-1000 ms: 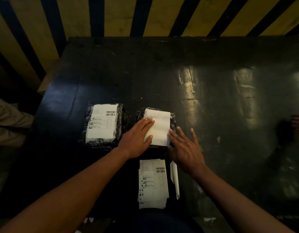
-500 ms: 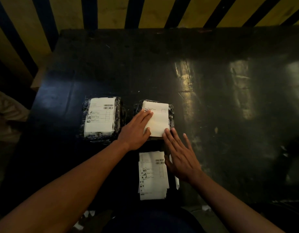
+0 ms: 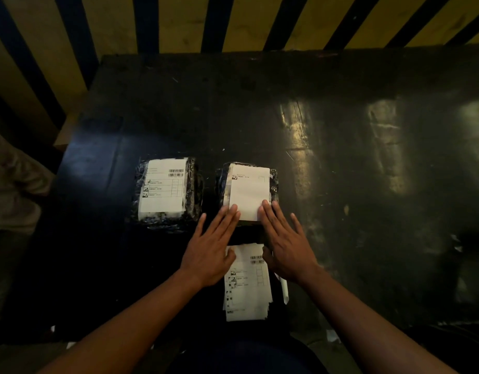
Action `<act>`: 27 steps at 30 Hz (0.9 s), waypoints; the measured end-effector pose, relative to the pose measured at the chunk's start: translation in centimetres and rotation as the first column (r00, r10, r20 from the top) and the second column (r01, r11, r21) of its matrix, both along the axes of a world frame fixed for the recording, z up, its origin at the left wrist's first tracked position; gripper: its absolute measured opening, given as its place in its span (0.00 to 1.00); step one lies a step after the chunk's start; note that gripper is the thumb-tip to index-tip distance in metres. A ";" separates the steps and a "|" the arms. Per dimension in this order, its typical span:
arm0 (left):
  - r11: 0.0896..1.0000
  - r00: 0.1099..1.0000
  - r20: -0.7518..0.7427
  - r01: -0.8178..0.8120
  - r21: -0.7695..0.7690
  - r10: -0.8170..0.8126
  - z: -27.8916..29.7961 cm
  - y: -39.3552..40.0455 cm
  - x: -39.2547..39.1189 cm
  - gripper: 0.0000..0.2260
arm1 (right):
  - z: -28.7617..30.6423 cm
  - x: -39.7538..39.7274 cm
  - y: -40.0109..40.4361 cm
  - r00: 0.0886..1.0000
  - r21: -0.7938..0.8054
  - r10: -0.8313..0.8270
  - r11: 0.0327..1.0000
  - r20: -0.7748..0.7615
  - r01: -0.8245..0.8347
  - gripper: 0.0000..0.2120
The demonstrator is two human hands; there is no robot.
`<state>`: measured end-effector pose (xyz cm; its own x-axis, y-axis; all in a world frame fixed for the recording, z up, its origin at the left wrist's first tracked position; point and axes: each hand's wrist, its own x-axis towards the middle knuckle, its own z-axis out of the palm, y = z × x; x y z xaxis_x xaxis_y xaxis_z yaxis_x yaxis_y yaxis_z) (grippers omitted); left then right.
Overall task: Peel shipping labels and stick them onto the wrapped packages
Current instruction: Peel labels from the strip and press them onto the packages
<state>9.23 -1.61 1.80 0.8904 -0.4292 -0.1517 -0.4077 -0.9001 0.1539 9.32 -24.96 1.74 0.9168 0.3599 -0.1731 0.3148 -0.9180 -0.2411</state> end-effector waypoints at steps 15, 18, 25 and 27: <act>0.997 0.998 0.009 -0.057 -0.057 0.057 2.6 -2.1 3.7 0.33 | 0.2 0.5 -0.1 1.000 0.018 -0.015 1.000 -0.005 0.015 0.45; 0.988 0.991 0.023 -0.131 -0.077 0.133 2.8 -0.8 4.1 0.31 | 0.1 0.8 -0.1 1.000 0.025 -0.022 0.999 -0.020 0.022 0.44; 0.990 1.000 -0.022 0.004 -0.142 -0.007 2.5 -4.2 5.8 0.31 | 0.3 0.7 0.3 0.998 0.027 -0.045 0.999 -0.043 0.046 0.44; 0.994 0.998 -0.066 0.007 -0.113 -0.014 2.1 -5.1 6.5 0.32 | 0.2 0.8 0.2 0.998 0.022 -0.045 0.999 -0.040 0.046 0.44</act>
